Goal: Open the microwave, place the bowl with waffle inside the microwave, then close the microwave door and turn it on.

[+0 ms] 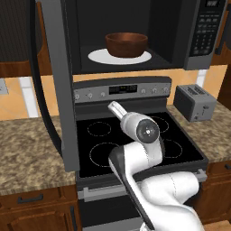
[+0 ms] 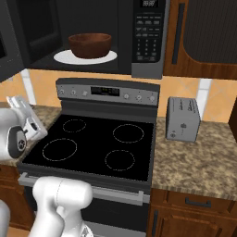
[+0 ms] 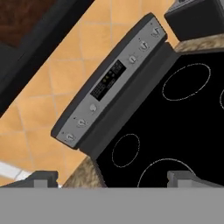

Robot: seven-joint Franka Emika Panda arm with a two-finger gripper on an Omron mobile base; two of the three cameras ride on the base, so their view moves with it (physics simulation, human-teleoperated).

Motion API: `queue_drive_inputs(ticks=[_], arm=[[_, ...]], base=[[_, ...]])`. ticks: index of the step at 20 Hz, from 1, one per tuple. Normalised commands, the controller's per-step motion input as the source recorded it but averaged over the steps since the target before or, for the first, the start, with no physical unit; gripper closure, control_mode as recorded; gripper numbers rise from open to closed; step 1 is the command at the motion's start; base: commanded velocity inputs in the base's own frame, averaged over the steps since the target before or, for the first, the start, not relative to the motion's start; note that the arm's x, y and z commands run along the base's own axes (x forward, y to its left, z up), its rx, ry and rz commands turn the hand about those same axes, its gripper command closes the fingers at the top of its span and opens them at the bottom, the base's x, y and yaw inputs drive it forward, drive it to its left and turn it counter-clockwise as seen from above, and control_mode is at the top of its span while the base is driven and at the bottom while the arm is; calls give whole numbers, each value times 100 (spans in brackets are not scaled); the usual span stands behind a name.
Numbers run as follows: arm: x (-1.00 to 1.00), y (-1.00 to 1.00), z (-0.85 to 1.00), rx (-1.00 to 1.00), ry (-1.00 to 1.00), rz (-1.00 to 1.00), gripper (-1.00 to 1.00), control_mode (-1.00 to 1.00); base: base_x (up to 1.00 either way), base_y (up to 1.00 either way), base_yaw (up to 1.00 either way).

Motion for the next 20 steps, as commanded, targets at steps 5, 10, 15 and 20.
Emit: queue_drive_inputs(ticks=[5, 10, 15, 20], arm=[[37, 33, -71, -7, -20, 0, -100, -100], [-19, 67, -6, -1, -14, 2, -100, -100], [-23, 58, 28, 0, -2, 0, -100, -100], [-19, 39, 36, 0, -1, 0, -100, -100]], base=[[0, 0, 0], [0, 0, 0], [0, 0, 0], [0, 0, 0]])
